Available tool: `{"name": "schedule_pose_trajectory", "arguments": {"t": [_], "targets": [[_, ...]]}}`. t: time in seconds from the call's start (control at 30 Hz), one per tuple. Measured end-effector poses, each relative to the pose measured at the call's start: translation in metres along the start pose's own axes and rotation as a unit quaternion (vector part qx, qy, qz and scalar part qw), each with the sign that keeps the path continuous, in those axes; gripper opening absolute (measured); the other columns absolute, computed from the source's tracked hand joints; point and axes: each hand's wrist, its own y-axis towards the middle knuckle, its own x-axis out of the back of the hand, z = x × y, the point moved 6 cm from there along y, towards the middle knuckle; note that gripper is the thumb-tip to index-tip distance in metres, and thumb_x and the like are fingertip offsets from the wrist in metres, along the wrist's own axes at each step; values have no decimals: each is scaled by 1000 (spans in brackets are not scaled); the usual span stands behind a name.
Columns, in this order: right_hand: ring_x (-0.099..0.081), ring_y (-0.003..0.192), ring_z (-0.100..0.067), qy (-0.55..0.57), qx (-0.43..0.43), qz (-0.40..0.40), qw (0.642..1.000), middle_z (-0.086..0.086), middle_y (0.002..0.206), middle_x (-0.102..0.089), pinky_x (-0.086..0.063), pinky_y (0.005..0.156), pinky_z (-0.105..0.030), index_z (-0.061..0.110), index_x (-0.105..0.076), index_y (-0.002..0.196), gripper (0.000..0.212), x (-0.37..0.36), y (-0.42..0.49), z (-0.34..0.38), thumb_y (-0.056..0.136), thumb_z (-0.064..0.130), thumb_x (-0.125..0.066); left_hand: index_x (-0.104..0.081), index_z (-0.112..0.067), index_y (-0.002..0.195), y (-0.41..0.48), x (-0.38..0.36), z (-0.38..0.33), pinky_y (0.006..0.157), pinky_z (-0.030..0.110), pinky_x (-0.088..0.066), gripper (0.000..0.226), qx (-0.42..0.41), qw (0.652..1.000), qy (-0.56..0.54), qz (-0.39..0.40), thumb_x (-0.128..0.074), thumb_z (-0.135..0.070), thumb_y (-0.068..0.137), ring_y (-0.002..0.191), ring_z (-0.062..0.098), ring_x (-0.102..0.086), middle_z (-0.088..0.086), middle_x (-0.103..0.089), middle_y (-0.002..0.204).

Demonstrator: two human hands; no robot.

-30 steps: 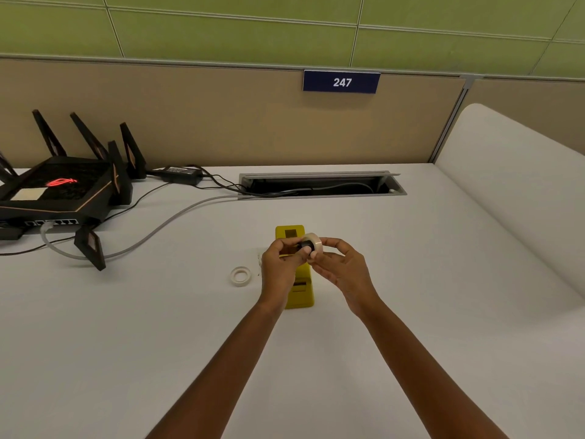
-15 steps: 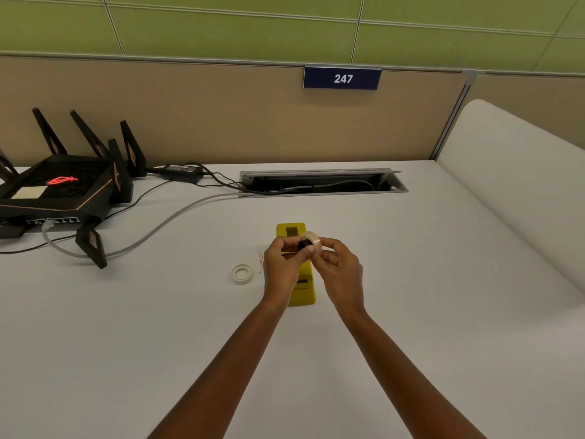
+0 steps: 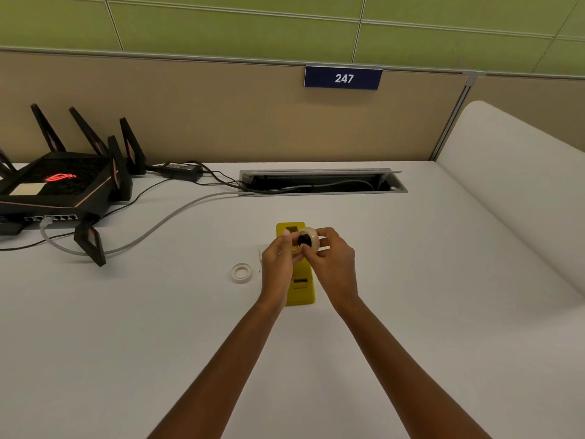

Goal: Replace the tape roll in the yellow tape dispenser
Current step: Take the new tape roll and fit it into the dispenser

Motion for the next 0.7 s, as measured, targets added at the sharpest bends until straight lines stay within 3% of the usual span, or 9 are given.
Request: {"name": "schedule_pose_trajectory", "arguments": {"t": [0.1, 0.23, 0.37, 0.5, 0.7], "targets": [[-60, 80, -17, -15, -23, 5, 1000, -13, 102, -67, -51, 72, -29, 9, -57, 103, 27, -4, 9, -1, 81, 21, -65, -54, -12, 119, 7, 7, 1, 93, 39, -48, 37, -22, 998, 53, -30, -33, -31, 96, 102, 22, -59, 11, -61, 119], [-55, 78, -14, -39, -20, 10, 999, -16, 104, -67, -47, 70, -26, 6, -57, 106, 31, -8, 21, 2, 81, 22, -65, -42, -17, 129, 6, 20, 13, 89, 27, -42, 37, -78, 985, 140, -59, -40, -30, 94, 115, 16, -48, 8, -46, 135], [-56, 74, -15, -75, -22, 27, 997, -16, 102, -68, -46, 66, -25, 5, -59, 104, 28, -15, 29, 5, 81, 20, -64, -23, -20, 139, 1, 22, 38, 95, 26, -32, 56, -99, 970, 221, 9, -45, -35, 90, 129, 17, -37, 4, -33, 145], [-63, 80, -26, -100, -31, 44, 994, -17, 99, -69, -51, 71, -34, 5, -60, 100, 24, -24, 34, 6, 81, 18, -63, -20, -24, 138, -5, 16, 46, 92, 26, -38, 73, -139, 953, 248, 106, -55, -46, 77, 118, 5, -38, -12, -35, 131], [-63, 84, -29, -166, -24, 66, 984, -19, 100, -66, -52, 75, -36, 2, -58, 99, 23, -34, 35, 4, 85, 19, -58, -21, -18, 139, -2, 18, 53, 104, 39, -42, 81, -145, 938, 294, 114, -59, -48, 73, 126, 15, -41, 2, -39, 141]]}}
